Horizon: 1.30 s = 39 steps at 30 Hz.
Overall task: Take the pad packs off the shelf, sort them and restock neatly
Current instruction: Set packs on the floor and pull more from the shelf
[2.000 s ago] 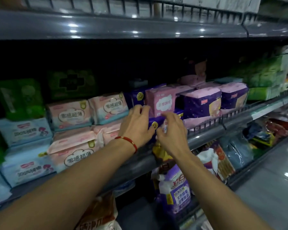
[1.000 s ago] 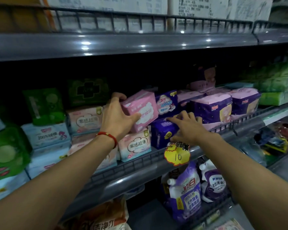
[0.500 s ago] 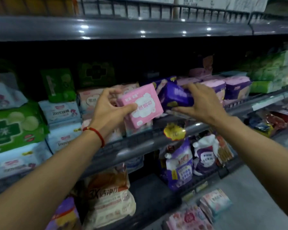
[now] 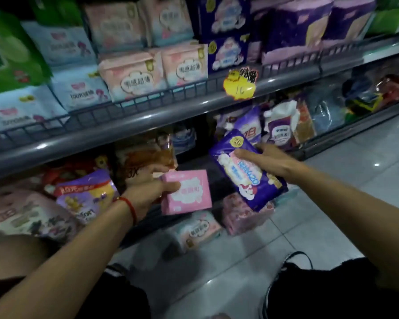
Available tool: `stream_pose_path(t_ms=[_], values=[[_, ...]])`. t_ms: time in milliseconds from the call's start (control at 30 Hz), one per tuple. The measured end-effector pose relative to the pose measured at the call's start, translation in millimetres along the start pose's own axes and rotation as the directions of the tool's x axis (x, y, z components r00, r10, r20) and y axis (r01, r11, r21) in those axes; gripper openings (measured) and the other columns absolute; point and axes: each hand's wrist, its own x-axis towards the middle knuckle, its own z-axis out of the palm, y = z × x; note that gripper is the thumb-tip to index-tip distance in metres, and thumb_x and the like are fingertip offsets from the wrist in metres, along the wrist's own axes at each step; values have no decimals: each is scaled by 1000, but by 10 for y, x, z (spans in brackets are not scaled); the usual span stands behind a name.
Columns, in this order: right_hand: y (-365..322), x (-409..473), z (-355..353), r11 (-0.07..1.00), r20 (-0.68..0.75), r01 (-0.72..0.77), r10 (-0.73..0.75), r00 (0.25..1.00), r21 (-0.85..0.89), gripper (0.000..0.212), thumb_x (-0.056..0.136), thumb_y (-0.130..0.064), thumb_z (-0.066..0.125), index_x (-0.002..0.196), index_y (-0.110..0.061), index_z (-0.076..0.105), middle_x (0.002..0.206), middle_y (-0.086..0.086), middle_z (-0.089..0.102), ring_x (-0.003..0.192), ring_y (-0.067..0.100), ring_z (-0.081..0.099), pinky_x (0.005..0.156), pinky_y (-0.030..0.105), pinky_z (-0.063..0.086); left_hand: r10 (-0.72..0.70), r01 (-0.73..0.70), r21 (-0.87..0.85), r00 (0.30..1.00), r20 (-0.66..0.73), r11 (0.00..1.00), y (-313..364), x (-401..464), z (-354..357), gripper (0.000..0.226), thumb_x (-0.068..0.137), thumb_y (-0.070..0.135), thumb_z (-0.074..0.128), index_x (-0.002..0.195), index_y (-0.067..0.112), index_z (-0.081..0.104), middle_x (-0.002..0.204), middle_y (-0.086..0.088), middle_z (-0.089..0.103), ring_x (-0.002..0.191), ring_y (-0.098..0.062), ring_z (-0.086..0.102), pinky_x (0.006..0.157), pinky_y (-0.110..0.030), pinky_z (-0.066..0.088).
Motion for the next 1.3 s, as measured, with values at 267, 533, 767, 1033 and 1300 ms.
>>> stream_pose_path(t_ms=[267,533,767,1033,1300], values=[[270,277,1320,985,424,-152,171,889,-79,57,76,-64,80,105,-14,77,95,3,80,85,21,78,89,42,62,-358,372,68,919,-166,926,-1320,186,-778,42,77,3,85,115,5,68,103,-19,73,91,-35,70,73,-42,59],[417,153,2474,935,552,-91,280,785,-343,43,86,-64,69,97,-24,59,119,7,70,104,24,68,82,29,51,-470,557,360,829,-304,748,-1933,72,-1084,27,86,8,77,77,16,53,99,-14,60,90,-26,58,92,-42,55],[767,70,3707,907,426,-247,383,820,-340,66,93,-63,62,127,-6,61,129,15,67,114,30,65,90,32,51,-572,672,325,739,-355,665,-2793,63,-1384,50,84,24,82,115,-10,62,102,-21,68,88,-28,64,79,-36,54],[669,166,4207,866,303,-129,304,903,-484,81,100,-51,56,152,3,26,143,24,52,129,38,55,96,38,49,-540,677,303,726,-426,671,-3328,120,-1596,50,79,26,83,121,11,60,124,-17,63,104,-31,66,95,-38,55],[1098,-145,4300,605,685,509,83,724,-612,65,107,-24,46,163,-24,13,171,7,-10,156,38,-9,124,55,18,-412,591,315,774,-481,742,-3458,226,-1622,50,97,16,61,144,11,47,134,-21,59,114,-38,59,94,-39,48]])
